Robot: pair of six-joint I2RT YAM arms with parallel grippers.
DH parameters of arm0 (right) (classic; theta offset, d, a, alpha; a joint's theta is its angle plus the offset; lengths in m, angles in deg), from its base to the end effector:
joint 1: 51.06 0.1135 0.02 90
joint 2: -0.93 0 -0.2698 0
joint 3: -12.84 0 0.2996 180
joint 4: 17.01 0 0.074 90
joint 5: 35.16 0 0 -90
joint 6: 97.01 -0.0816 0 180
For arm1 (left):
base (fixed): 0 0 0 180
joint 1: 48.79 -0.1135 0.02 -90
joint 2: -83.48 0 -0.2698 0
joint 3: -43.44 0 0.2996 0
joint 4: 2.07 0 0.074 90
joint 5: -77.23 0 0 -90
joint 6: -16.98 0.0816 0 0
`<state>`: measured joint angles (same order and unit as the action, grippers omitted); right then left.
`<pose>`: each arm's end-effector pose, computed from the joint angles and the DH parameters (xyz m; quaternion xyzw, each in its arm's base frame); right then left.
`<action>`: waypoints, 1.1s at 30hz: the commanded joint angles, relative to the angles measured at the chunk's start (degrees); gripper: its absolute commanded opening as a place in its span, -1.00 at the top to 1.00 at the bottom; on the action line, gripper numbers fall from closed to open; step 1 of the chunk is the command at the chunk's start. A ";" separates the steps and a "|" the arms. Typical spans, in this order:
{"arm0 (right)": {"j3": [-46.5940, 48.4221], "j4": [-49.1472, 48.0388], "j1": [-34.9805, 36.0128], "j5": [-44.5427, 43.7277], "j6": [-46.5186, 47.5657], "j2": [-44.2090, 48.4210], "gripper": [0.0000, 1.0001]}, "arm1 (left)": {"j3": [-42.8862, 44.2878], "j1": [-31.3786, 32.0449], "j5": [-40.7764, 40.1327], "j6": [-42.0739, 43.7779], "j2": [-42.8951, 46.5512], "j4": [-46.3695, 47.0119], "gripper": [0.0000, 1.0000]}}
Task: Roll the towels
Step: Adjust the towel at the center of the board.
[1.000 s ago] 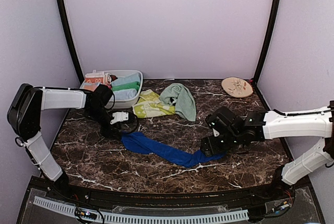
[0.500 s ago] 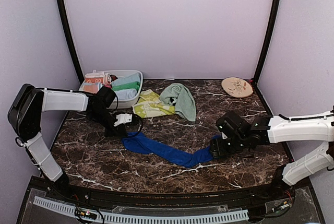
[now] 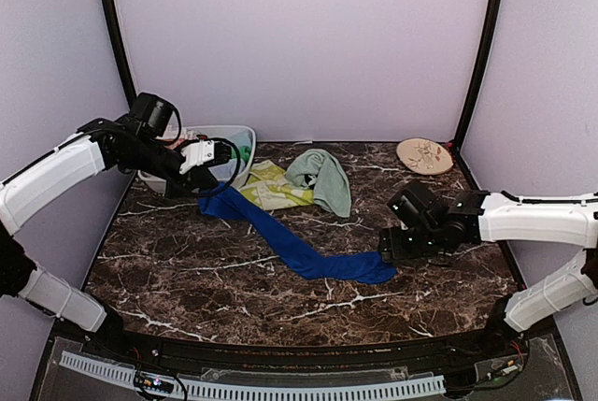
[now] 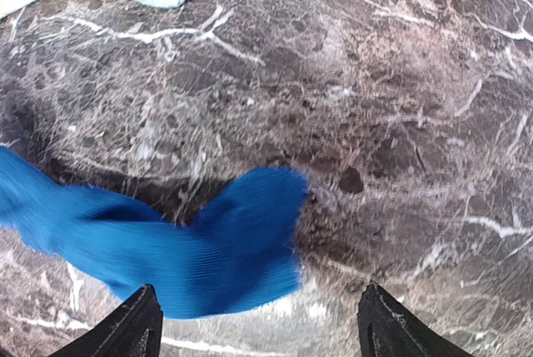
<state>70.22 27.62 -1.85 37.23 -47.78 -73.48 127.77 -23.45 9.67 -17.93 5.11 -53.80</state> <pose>0.2186 0.2155 0.1520 -0.0331 0.9583 0.0661 0.2760 0.3191 -0.1856 0.3018 0.6427 0.6466 -0.0794 0.4032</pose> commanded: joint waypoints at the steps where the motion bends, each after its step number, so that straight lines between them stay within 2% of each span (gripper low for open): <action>1: 2.19 -2.97 -1.30 0.07 2.90 -3.42 -0.65 | 1.44 1.41 -2.19 -0.92 4.99 -9.61 1.00; 6: 4.04 -5.87 -1.38 3.56 4.43 -7.93 -0.64 | -3.62 3.61 -6.19 -1.80 7.52 -12.97 1.00; 13: 5.74 -10.42 -0.35 9.30 7.24 -9.92 -0.68 | -11.60 3.76 -15.13 -3.38 10.65 -12.55 1.00; 23: 9.83 -13.37 -0.34 16.27 7.47 -16.44 -0.63 | -12.81 3.84 -17.98 -4.99 12.57 -13.01 1.00; 25: 9.93 -13.78 -0.32 16.17 6.79 -17.29 -0.45 | -12.92 3.76 -18.54 -4.98 12.37 -12.65 1.00; 27: 10.84 -13.04 -0.31 15.92 6.45 -18.64 -0.11 | -12.85 3.78 -19.19 -5.04 12.23 -11.76 1.00; 28: 11.13 -12.67 -0.34 15.86 6.45 -18.79 0.14 | -12.72 3.75 -19.88 -5.38 12.13 -11.02 1.00; 30: 12.55 -11.26 -0.44 14.16 6.58 -18.40 0.88 | -12.02 3.83 -21.48 -6.27 11.61 -9.74 1.00; 31: 13.72 -9.86 -0.65 12.63 6.88 -17.76 1.00 | -11.35 3.81 -22.38 -6.76 11.28 -9.24 1.00; 33: 16.51 -7.00 -1.06 9.61 7.97 -14.75 1.00 | -9.75 3.76 -24.33 -7.53 10.65 -8.07 1.00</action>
<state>81.21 17.89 -2.44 51.57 -40.70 -92.13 115.31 -19.73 -10.55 -23.24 16.57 -64.43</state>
